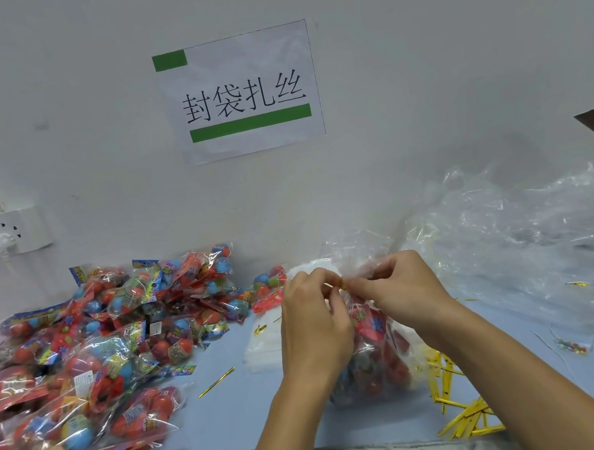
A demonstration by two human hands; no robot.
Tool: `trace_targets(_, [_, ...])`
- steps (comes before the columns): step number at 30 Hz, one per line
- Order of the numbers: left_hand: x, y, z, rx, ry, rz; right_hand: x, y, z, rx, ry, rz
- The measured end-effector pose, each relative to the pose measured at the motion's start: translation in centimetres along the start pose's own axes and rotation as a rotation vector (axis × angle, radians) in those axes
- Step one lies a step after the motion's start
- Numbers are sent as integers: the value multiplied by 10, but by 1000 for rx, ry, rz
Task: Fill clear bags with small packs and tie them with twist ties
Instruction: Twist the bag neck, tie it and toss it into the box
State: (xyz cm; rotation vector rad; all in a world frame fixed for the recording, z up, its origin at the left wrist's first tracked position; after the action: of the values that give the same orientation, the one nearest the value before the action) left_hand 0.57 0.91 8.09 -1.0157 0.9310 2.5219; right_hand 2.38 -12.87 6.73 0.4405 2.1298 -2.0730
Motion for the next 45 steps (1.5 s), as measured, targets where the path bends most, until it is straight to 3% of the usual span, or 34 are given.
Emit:
trace_targets(8, [0, -3, 1, 158, 1, 82, 0, 0, 2, 0, 12, 0])
trace_targets(16, [0, -2, 8, 173, 94, -5, 1, -1, 2, -72, 16, -62])
trace_targets(24, [-2, -3, 8, 169, 68, -62, 4, -2, -1, -106, 2, -99])
trace_targets(32, [-4, -22, 1, 374, -55, 277, 4, -3, 2, -78, 66, -73])
trace_targets(36, [-4, -19, -2, 387, -157, 289, 5, -4, 2, -55, 60, -61])
trace_targets(45, [-4, -13, -1, 368, -206, 295, 4, -5, 2, 12, 64, -27])
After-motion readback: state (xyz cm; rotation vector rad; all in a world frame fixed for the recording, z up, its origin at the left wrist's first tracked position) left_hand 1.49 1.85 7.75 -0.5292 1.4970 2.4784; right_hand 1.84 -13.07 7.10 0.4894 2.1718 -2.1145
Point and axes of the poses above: each hand's wrist, its own x-axis away from the middle knuckle, its own z-axis out of the back of the hand, y = z × x, the point moved 7 cm from there along -x, towards the middle knuckle, and after that the axes turned 11 degrees about -x, right-handed, at the moved point
